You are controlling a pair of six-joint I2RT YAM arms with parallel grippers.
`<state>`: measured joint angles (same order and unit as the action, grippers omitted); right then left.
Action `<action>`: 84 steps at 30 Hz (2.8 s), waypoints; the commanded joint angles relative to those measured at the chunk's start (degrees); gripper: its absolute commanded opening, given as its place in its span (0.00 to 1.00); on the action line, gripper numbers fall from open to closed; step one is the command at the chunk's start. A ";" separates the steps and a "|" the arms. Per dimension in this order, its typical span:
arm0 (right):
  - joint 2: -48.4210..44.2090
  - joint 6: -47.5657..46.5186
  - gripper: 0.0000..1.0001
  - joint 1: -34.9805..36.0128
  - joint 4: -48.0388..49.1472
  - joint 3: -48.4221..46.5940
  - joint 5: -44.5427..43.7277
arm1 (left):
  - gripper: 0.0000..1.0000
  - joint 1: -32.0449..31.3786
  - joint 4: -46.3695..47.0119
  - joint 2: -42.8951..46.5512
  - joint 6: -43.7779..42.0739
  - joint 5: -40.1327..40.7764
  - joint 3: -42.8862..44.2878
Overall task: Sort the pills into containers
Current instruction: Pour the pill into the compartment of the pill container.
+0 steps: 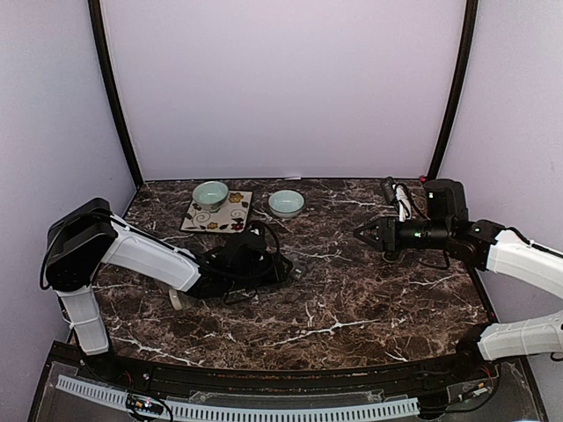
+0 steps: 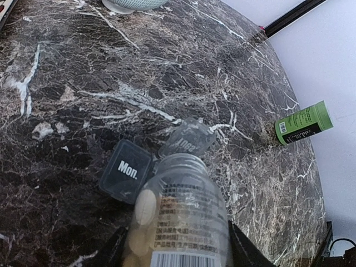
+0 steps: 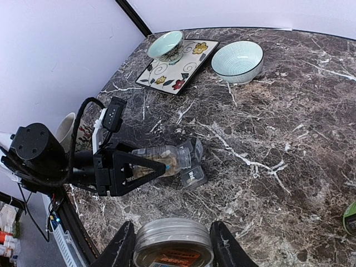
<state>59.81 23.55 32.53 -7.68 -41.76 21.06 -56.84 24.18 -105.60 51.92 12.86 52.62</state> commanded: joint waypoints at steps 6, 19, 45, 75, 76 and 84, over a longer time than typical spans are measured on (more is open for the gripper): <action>-0.07 0.84 0.33 -0.37 2.90 0.94 0.71 | 0.00 -0.38 -3.56 3.11 1.66 0.00 1.81; -0.28 0.89 0.33 -0.41 2.72 0.84 0.82 | 0.00 -0.38 -1.87 3.56 2.30 -0.03 0.80; -0.15 0.75 0.33 -0.37 1.98 0.04 0.91 | 0.00 -0.38 20.34 3.99 5.16 -0.78 -12.18; 0.76 1.31 0.33 -0.41 3.54 -0.60 2.48 | 0.00 0.63 32.95 7.93 4.79 -5.94 -17.51; 0.65 1.51 0.33 -0.37 3.67 -0.53 2.56 | 0.00 0.67 33.40 8.13 4.85 -6.44 -17.69; -0.04 1.94 0.32 -0.37 3.23 -0.99 2.97 | 0.00 2.08 37.54 9.77 5.52 -11.23 -19.23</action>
<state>60.47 24.82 32.51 -6.44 -41.71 23.24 -55.68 57.10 -99.07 57.19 5.26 34.50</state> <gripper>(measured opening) 0.402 0.544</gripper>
